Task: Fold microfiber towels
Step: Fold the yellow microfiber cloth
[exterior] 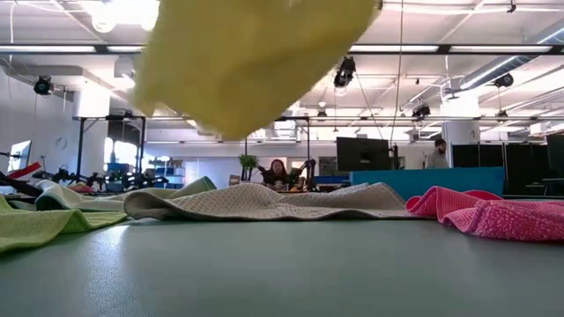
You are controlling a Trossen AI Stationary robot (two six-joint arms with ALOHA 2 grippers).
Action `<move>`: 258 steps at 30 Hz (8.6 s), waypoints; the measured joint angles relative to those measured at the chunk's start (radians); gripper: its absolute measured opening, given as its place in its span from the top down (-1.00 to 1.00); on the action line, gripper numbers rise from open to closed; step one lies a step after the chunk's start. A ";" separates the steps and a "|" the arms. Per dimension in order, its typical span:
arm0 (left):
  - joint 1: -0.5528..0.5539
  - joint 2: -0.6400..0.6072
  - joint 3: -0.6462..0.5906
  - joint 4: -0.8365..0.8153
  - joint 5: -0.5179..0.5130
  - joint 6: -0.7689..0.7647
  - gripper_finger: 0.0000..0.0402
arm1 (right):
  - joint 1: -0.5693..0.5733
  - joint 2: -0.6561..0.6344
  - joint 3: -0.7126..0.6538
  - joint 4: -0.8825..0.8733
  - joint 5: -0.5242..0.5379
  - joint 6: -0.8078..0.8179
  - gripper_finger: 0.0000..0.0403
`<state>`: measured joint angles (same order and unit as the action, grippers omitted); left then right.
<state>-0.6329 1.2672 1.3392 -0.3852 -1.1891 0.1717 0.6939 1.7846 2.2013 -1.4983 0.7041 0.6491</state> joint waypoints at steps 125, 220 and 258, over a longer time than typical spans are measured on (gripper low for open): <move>-0.124 0.279 -0.371 0.272 1.162 -1.240 1.00 | 0.133 -0.028 -0.815 0.917 -0.299 0.058 0.96; 0.186 0.196 -0.498 0.046 1.000 -0.712 0.37 | -0.112 0.011 -0.892 0.986 -0.459 0.387 0.63; 0.207 0.394 -0.540 0.329 1.222 -0.549 0.99 | -0.341 0.059 -0.883 0.716 -0.447 0.345 0.96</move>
<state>-0.4259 1.6609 0.7991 -0.0557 0.0325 -0.3775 0.3527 1.8432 1.3187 -0.7820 0.2576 0.9943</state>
